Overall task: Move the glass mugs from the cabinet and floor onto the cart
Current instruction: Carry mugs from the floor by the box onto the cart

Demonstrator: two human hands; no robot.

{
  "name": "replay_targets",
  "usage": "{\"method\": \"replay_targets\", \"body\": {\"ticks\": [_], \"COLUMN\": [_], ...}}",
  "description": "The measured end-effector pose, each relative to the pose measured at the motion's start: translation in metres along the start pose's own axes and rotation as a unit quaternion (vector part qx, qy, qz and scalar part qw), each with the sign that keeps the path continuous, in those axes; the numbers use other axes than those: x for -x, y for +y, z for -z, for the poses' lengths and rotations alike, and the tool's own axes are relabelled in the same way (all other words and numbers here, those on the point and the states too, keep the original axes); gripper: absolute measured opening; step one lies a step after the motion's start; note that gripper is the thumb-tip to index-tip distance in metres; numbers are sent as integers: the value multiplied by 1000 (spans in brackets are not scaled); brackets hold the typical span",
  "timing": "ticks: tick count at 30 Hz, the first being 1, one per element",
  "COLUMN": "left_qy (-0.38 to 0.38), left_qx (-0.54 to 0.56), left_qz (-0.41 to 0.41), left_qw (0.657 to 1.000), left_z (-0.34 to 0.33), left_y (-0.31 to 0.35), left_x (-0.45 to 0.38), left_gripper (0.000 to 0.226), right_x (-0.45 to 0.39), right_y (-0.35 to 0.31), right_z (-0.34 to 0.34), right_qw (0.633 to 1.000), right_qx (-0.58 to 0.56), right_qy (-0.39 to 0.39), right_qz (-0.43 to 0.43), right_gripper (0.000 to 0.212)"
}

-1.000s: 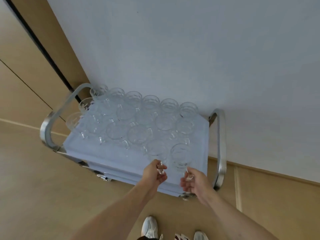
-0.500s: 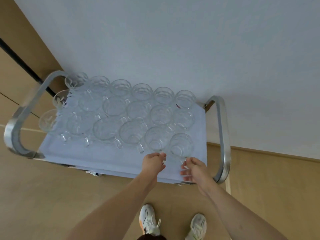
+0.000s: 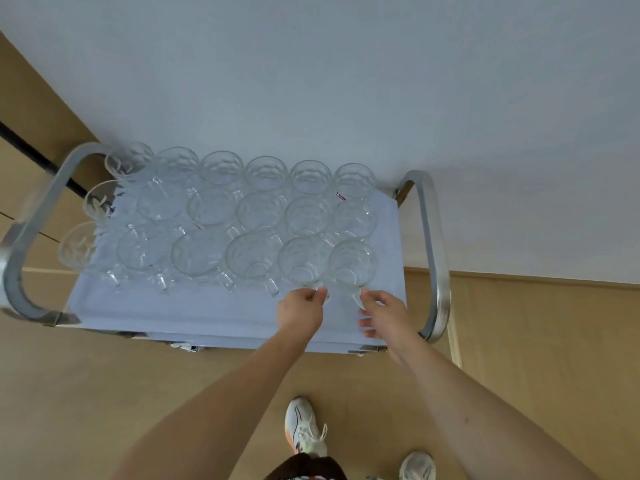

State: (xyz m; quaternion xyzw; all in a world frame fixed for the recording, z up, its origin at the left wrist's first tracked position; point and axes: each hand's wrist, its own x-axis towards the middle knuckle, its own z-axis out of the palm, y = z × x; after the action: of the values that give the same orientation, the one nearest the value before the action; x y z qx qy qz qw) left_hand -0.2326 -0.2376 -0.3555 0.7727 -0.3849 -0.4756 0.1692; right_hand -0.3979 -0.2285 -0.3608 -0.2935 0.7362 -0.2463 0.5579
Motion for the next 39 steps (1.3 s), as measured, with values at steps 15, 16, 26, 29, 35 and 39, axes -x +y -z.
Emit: {"method": "replay_targets", "body": {"ticks": [15, 16, 26, 29, 35, 39], "left_qy": [88, 90, 24, -9, -84, -136], "left_qx": [-231, -234, -293, -310, -338, -354], "left_qz": [-204, -232, -495, -553, -661, -703], "left_qw": [947, 940, 817, 773, 665, 601], "left_z": [-23, -31, -192, -256, -373, -437], "left_y": [115, 128, 248, 274, 300, 309], "left_x": [109, 118, 233, 276, 362, 414], "left_gripper": [38, 40, 46, 48, 53, 58], "right_x": [66, 72, 132, 160, 218, 251], "right_y": [-59, -61, -7, 27, 99, 144], "right_z": [127, 144, 375, 447, 558, 607], "right_qw": [969, 961, 892, 881, 858, 845], "right_qx": [129, 148, 287, 294, 271, 252], "right_qy": [28, 42, 237, 299, 414, 465], "right_qz": [209, 230, 257, 220, 141, 76], "right_gripper": [54, 55, 64, 66, 68, 69]}}
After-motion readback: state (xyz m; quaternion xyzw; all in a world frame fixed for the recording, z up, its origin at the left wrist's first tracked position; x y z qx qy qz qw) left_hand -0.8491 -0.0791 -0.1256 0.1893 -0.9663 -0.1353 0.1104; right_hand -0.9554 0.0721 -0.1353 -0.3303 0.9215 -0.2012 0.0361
